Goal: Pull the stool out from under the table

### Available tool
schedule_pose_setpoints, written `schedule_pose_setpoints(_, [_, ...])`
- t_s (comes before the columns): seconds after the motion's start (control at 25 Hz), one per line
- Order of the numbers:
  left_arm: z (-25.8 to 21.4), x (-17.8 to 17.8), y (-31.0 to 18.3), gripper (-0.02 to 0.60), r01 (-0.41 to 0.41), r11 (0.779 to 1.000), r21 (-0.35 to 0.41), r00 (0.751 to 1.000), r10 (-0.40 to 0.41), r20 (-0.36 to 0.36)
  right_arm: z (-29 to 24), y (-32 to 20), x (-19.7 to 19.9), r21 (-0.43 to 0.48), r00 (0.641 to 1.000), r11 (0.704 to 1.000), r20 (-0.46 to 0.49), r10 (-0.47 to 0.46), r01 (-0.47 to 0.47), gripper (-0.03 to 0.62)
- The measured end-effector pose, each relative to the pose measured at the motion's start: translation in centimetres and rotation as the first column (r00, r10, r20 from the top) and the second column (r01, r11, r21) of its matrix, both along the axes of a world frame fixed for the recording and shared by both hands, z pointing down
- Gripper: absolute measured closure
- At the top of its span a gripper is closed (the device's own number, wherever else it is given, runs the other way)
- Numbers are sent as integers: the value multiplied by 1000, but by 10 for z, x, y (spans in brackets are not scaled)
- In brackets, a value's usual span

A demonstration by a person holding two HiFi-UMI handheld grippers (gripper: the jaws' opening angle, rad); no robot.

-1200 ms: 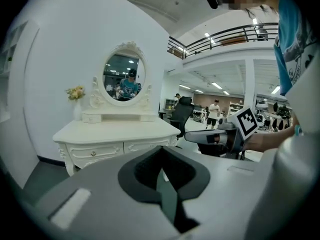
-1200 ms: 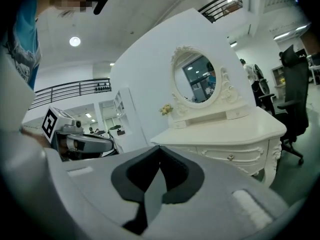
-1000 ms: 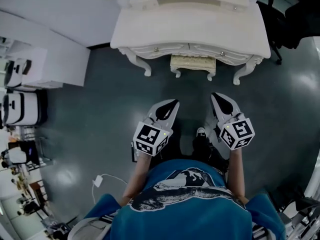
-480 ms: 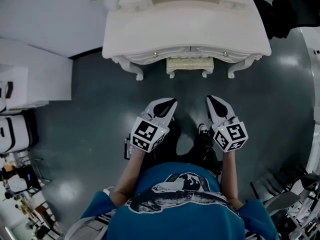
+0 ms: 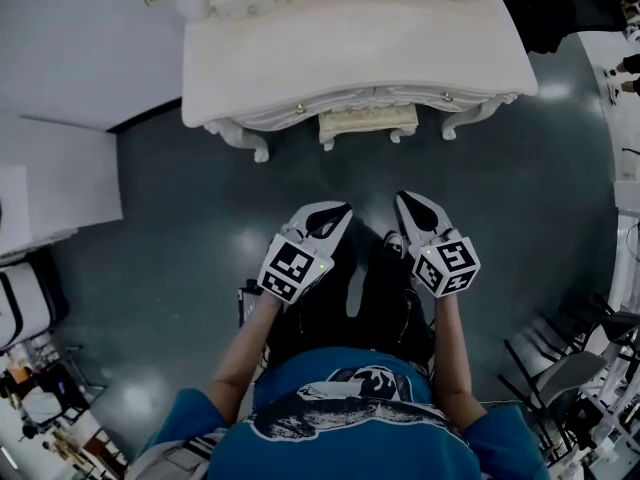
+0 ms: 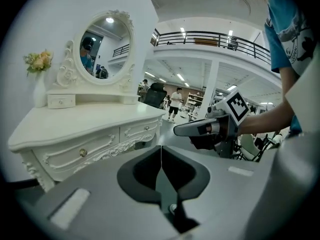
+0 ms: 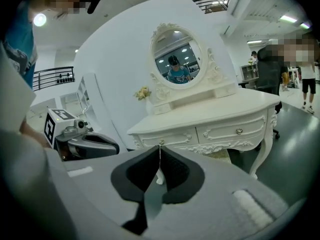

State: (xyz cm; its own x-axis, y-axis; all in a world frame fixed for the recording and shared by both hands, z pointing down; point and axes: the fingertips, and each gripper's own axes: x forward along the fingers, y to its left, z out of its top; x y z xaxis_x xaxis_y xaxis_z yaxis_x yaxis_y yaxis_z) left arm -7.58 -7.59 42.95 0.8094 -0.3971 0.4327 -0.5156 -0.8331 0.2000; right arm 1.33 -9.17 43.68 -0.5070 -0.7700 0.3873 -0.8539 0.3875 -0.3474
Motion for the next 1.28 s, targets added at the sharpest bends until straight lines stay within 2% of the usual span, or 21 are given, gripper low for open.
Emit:
schedule_pose_setpoints(0.24, [44, -1, -22, 552, -28, 999, -26, 1000, 28, 1, 51, -19, 8, -76, 1000, 997, -3, 8, -9, 582])
schedule_pose_setpoints(0.44, [91, -2, -50, 545, -66, 997, -41, 996, 68, 60, 100, -51, 37, -113, 999, 993, -42, 26, -31, 572])
schedule_pose_setpoints(0.56, [119, -8, -61, 532, -53, 994, -91, 994, 62, 92, 133, -67, 54, -142, 997, 989, -67, 30, -39, 559])
schedule_pose_setpoints(0.72, [158, -6, -77, 486, -20, 988, -152, 996, 33, 87, 169, -97, 82, -162, 996, 985, -71, 47, -58, 542])
schedule_pose_setpoints(0.92, [213, -14, -109, 455, 70, 973, -218, 992, -46, 113, 212, -132, 106, -193, 990, 973, 33, 136, -127, 505])
schedule_pose_setpoints(1.08, [244, -10, -136, 419, 139, 957, -253, 990, -124, 73, 248, -149, 129, -221, 985, 964, 59, 162, -145, 483])
schedule_pose_setpoints(1.16, [262, -9, -150, 410, 181, 939, -293, 983, -176, 42, 267, -156, 139, -234, 984, 961, 63, 165, -146, 469])
schedule_pose_setpoints(1.28, [292, -10, -169, 369, 250, 897, -365, 964, -266, 7, 297, -168, 156, -251, 983, 956, 59, 172, -152, 444])
